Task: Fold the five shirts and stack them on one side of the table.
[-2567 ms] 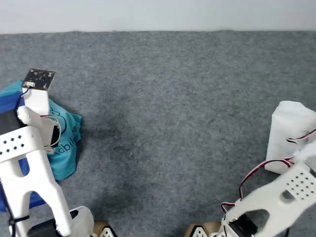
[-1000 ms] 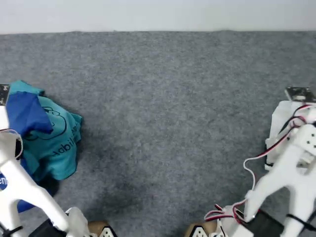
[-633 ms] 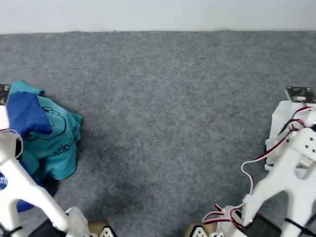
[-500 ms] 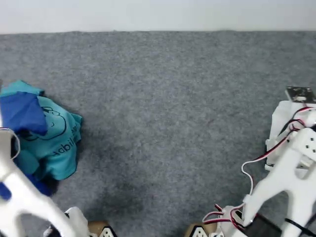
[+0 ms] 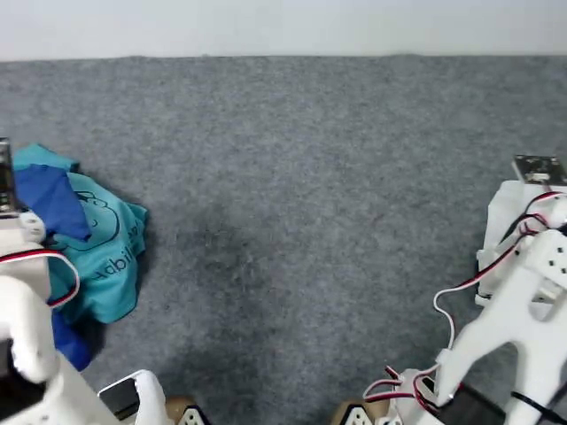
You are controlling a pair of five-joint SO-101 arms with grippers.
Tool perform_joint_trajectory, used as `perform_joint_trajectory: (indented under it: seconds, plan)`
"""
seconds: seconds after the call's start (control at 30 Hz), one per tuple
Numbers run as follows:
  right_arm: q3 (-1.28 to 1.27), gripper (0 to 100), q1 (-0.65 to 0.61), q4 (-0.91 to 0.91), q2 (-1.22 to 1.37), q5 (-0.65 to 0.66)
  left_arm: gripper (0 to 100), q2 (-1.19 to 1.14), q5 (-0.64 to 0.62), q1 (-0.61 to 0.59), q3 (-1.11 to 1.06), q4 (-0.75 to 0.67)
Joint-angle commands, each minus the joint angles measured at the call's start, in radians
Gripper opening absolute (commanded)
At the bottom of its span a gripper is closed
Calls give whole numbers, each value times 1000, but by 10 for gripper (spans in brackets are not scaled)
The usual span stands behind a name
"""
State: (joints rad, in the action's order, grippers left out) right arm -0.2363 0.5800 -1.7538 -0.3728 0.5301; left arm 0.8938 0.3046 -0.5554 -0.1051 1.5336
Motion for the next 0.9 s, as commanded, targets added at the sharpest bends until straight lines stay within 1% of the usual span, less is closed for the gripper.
perform_joint_trajectory:
  seconds: [0.0, 0.07, 0.17, 0.3, 0.43, 0.63, 0.77, 0.87]
  plan:
    - [3, 9, -2, -41, -38, -11, 47, -46, 117, 0, -87, 75]
    - [3, 9, -2, -41, -38, -11, 88, -61, 137, -54, -137, 74]
    - [-8, 9, -4, -39, -36, -11, 145, -86, 141, -144, -219, -3]
    - [-63, 9, -4, -38, -36, -8, 164, -143, 164, -222, -317, -98]
    - [-104, 9, -4, -38, -38, -9, 164, -204, 172, -233, -357, -141]
    - [-104, 9, -7, -33, -38, -8, 163, -279, 170, -233, -371, -230]
    - [-104, 9, -8, -33, -38, -6, 163, -321, 169, -233, -372, -265]
    - [-104, 9, -8, -33, -38, -6, 159, -361, 141, -233, -372, -284]
